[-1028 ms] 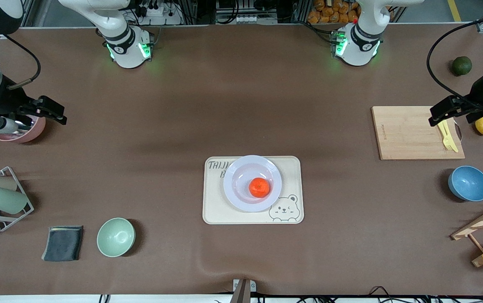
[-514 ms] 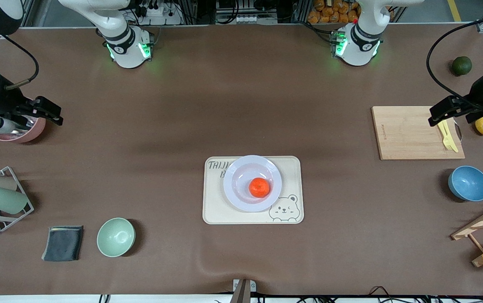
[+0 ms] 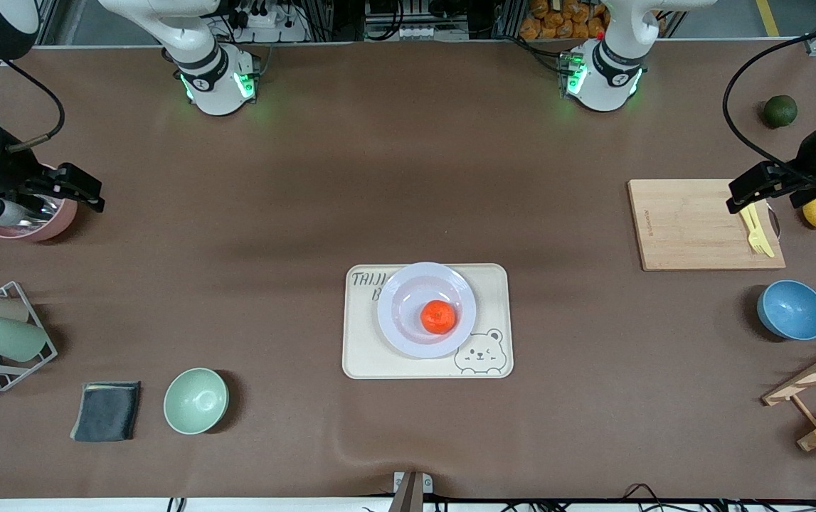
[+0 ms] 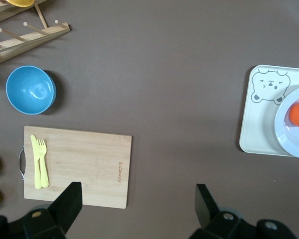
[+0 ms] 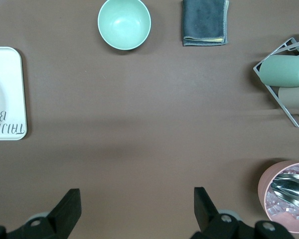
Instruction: Place orange and plate with both arms
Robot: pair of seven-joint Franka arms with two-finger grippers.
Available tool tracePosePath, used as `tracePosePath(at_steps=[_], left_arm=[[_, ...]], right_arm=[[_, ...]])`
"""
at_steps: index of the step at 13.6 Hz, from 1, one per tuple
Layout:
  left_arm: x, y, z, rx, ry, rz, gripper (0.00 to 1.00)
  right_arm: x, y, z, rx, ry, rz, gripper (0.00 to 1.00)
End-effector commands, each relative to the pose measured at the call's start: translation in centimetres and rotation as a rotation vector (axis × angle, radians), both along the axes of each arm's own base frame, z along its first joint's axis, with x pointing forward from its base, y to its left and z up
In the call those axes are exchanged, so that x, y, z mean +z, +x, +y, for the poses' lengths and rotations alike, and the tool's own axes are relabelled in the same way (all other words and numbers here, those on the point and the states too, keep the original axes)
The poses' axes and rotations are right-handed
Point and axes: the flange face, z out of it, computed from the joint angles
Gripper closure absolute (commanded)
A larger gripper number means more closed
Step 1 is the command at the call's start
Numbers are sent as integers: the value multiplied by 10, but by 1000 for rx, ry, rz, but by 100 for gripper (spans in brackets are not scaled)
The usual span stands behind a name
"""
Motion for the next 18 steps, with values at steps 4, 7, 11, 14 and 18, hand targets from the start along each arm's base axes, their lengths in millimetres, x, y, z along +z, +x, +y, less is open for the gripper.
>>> tracePosePath(at_steps=[4,7,11,14,18], left_arm=[[18,-3,5,-17,-9,-26,0],[15,-4,7,-2,-5,-12,0],[9,-4,6,-16,35,16,0],[15,-4,2,-30,43,5,0],[26,-6,-4,-40,52,3,0]], right_arm=[[7,3,1,-15,-6,-19,0],[7,3,-2,-15,-5,-19,0],[7,3,-4,-18,-2,-14,0],[4,5,-3,-17,2,-12,0],[0,7,0,-18,37,-5,0]])
